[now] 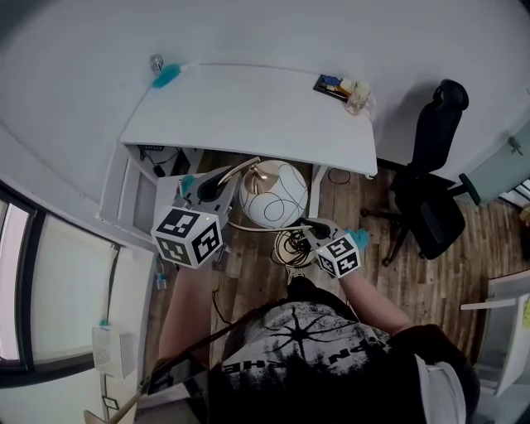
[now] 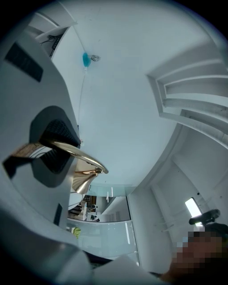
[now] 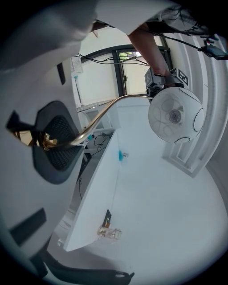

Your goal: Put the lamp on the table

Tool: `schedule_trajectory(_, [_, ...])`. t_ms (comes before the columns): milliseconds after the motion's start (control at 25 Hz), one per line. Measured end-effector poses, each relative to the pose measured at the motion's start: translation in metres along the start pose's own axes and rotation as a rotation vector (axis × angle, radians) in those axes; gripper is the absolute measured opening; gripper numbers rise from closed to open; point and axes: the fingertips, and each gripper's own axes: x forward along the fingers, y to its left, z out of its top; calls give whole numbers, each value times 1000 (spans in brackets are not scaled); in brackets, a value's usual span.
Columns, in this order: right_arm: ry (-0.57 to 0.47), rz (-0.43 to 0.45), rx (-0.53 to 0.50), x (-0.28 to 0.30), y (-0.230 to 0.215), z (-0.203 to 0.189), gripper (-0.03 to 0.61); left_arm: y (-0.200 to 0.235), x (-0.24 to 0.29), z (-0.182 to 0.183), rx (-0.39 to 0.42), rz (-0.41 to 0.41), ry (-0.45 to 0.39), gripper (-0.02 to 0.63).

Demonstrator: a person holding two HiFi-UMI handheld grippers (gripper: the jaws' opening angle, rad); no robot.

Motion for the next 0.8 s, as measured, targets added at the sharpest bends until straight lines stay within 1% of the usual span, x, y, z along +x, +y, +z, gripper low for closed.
schedule_trajectory(120, [0,18,0,16,-20,9,20,12,22,7,6,20,3,17])
schedule_trajectory(320, [9,53,1,41,-72,34,21,33,76,26,0,48,13,16])
schedule_trajectory(520, [-7,68,-34,52,-93,43,20,37,88,30,5,74,-14,17])
schedule_trajectory(800, [1,107,-43,81,-170,65,20,56,166,47,4,110,-9,16])
